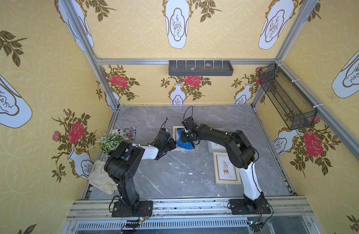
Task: Wipe the picture frame with a cloth
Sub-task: Wipe the dirt from the picture frame.
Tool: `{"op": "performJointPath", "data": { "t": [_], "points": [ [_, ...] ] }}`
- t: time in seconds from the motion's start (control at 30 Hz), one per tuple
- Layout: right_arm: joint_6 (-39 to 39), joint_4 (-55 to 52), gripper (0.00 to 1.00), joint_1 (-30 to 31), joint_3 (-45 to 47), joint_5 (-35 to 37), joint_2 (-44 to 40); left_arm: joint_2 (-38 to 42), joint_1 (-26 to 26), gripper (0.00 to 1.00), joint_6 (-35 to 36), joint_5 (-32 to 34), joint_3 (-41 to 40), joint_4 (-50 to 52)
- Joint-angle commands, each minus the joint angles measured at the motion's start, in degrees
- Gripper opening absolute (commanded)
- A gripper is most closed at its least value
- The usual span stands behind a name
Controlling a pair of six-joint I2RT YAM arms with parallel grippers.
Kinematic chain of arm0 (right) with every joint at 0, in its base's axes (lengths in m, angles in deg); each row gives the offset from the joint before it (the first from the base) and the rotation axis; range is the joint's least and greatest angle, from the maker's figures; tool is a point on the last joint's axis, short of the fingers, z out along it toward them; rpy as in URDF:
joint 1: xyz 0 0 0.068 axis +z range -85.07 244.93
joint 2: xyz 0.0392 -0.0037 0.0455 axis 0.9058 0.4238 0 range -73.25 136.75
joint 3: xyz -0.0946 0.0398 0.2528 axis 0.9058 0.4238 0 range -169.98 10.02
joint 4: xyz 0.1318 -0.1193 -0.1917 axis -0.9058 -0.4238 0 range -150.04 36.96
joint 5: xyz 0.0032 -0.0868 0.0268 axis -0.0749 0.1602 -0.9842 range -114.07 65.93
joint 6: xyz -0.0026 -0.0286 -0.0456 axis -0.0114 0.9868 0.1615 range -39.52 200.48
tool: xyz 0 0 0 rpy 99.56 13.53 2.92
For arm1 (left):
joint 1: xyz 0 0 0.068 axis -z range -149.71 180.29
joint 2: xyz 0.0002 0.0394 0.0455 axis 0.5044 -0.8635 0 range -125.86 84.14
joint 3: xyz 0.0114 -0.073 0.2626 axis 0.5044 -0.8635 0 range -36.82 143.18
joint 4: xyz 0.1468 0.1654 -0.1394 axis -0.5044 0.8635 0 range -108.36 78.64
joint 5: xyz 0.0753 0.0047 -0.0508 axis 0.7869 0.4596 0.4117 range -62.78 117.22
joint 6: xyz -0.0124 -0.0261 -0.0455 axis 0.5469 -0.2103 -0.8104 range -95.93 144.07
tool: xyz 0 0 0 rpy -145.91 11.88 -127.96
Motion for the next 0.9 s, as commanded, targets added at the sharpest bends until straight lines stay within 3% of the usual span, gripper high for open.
{"op": "performJointPath", "data": {
  "t": [0.0,0.17,0.27,0.57,0.87],
  "points": [
    [-1.0,-2.4,0.10,-0.8,-0.7,-2.6,1.2,-1.7,-0.2,0.18,0.5,4.0,-2.0,24.2],
    [0.8,-2.9,0.10,-5.6,-8.6,-3.0,5.7,-1.3,-0.2,0.18,0.8,4.1,-2.1,24.5],
    [1.5,-5.1,0.09,-5.6,-12.0,-3.6,7.5,-0.9,-0.2,0.18,0.7,4.1,-2.3,24.4],
    [-1.4,-2.7,0.10,1.0,-1.0,-5.5,0.8,-1.7,-0.2,0.18,0.7,3.8,-2.3,23.6],
    [0.2,-4.2,0.10,-6.1,-13.7,-7.0,8.4,-1.0,-0.2,0.18,0.4,3.5,-3.0,23.3]
  ]
}}
